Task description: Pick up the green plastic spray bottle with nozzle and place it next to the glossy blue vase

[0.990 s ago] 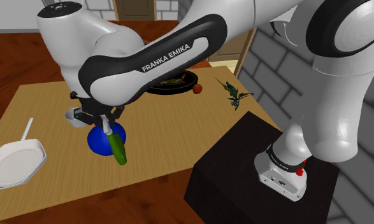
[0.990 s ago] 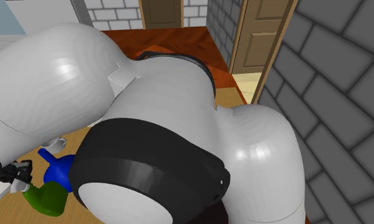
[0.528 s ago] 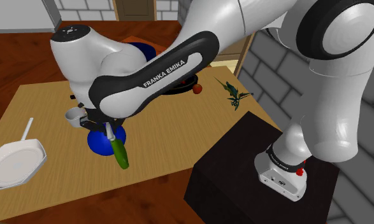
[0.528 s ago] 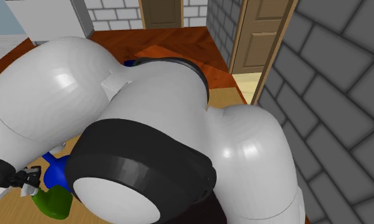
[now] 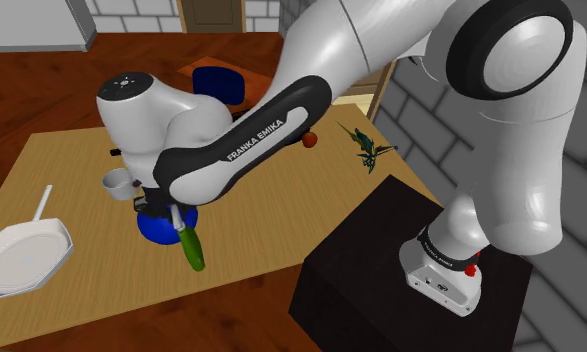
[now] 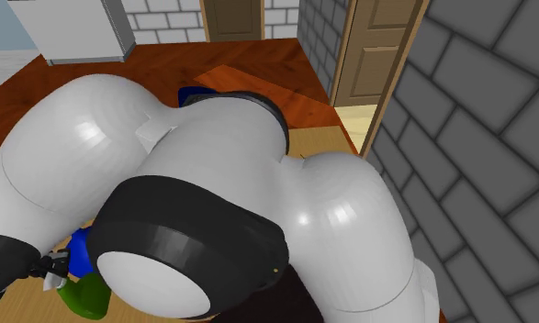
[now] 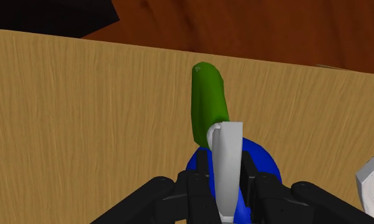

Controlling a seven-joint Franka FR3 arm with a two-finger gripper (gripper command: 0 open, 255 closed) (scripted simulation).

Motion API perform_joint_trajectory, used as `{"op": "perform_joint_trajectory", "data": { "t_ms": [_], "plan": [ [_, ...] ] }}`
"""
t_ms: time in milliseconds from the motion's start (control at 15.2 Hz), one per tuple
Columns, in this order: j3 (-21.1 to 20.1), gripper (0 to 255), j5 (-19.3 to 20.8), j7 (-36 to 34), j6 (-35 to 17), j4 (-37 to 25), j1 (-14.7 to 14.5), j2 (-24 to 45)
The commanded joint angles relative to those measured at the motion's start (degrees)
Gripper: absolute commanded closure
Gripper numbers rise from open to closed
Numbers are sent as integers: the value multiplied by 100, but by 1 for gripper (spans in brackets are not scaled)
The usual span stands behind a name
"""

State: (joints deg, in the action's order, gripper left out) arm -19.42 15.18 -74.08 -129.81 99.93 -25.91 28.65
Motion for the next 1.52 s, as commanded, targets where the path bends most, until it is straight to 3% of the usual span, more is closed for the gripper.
{"op": "perform_joint_trajectory", "data": {
  "t_ms": [0,792,1320,1386,1452],
  "plan": [
    [25,255,41,-28,-114,32,-14,83],
    [221,255,321,-229,-792,115,-145,699],
    [221,255,321,-229,-792,115,-145,699],
    [221,0,321,-229,-792,114,-145,700],
    [221,0,321,-229,-792,114,-145,699]
  ]
}}
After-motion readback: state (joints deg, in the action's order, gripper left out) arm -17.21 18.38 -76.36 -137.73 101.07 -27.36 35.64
